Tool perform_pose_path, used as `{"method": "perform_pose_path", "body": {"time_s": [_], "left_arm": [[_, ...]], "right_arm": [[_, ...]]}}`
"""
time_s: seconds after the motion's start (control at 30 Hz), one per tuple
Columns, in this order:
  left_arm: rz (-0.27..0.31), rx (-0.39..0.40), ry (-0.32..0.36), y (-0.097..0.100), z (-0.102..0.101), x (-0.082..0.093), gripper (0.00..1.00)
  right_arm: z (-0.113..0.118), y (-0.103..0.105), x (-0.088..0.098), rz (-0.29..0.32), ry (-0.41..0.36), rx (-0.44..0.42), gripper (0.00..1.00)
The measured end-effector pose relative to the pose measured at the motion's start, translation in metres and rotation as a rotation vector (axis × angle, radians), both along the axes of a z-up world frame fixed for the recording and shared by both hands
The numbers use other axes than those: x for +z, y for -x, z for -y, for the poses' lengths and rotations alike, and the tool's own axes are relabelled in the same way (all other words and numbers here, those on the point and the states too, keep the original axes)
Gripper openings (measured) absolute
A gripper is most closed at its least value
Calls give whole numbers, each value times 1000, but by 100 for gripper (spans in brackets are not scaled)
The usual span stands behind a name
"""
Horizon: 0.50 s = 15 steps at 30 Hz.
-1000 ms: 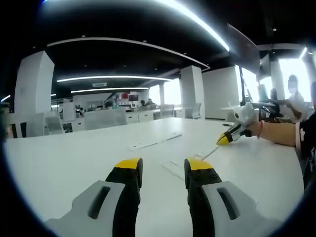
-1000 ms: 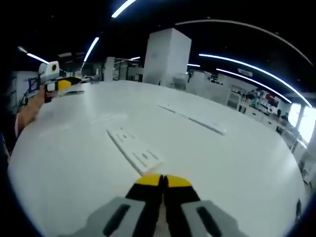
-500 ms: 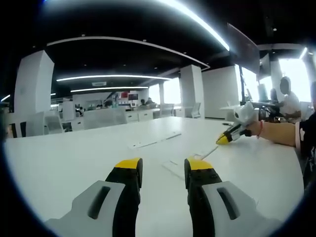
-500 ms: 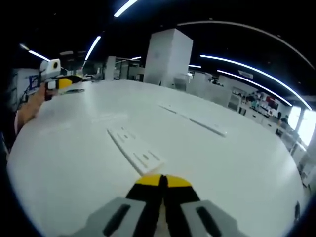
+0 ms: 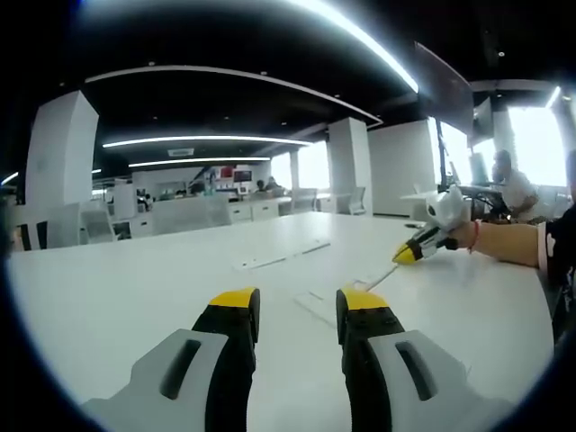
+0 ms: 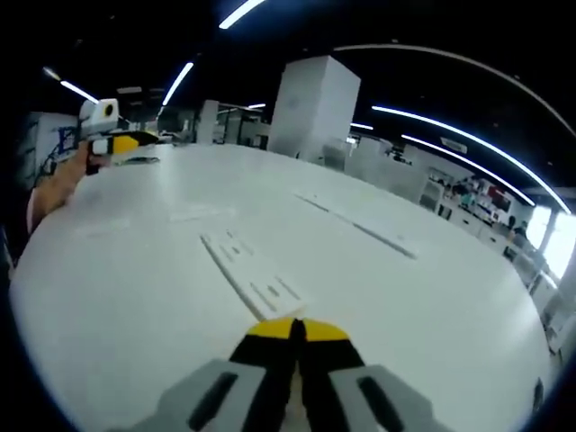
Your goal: Locate the socket holder cover, grip the socket holder cover, clip it into the socket holder slot.
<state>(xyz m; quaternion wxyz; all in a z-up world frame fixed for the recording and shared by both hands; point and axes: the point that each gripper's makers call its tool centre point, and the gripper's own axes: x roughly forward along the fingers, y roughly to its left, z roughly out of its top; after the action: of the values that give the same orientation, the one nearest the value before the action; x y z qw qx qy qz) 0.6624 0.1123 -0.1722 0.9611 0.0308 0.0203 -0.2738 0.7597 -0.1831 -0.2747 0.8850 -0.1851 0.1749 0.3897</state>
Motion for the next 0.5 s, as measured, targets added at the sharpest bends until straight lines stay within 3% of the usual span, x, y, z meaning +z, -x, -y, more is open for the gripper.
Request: {"method": "perform_pose_path", "body": {"time_s": [0.5], "left_arm": [[-1,0,-5,4,5,-3,34]], "right_arm": [[-4,5,0,15,5,10,4]]}}
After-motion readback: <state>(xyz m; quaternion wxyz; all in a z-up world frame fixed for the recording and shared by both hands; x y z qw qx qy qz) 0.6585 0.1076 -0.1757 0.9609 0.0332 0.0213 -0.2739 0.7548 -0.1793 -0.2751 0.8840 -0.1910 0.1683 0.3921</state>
